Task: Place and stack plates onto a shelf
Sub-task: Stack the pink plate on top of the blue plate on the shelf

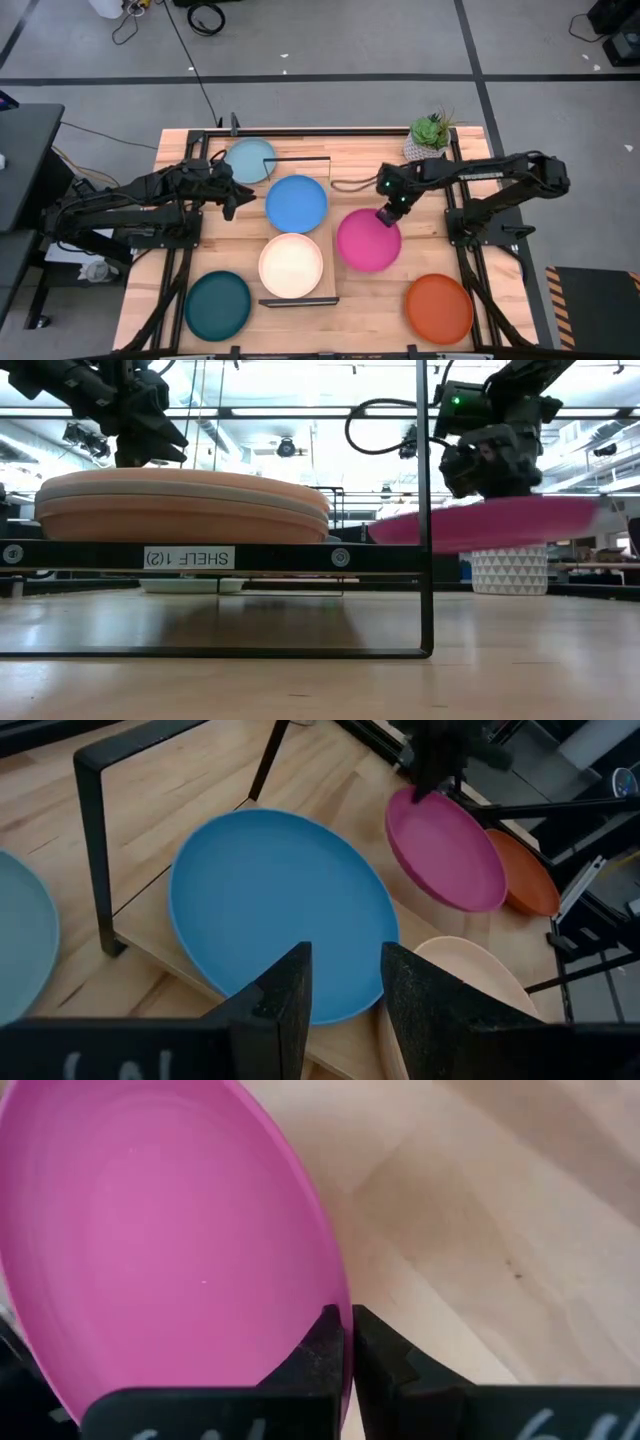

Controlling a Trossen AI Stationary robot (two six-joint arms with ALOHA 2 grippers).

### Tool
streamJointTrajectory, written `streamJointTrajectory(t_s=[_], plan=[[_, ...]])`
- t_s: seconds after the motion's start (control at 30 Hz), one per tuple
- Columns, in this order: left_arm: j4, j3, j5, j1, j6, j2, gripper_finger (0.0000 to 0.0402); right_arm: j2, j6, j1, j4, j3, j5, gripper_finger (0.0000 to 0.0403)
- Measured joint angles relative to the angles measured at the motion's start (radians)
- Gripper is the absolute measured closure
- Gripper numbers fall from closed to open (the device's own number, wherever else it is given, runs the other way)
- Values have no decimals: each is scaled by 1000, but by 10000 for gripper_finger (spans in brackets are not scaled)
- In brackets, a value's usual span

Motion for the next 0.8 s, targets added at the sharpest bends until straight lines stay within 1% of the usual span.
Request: streamJointTrajectory(t_s=[0.1, 0.23, 0.37, 0.47, 0.6, 0.8], plan=[[0, 0, -1, 0, -1, 0, 272, -25, 84, -17, -4, 36, 24, 388], [21, 0, -4, 0, -6, 0, 272, -22, 193, -18, -1, 121, 148, 388], [60, 0, -17, 0, -8, 0, 272, 21, 248, -7, 1, 224, 250, 388], [71, 0, -36, 0, -1, 0, 272, 76, 256, 10, 6, 302, 303, 388], [71, 0, -66, 0, 37, 0, 272, 179, 251, 39, 7, 403, 329, 388], [71, 0, -65, 0, 45, 0, 272, 322, 295, 67, 16, 532, 322, 388]])
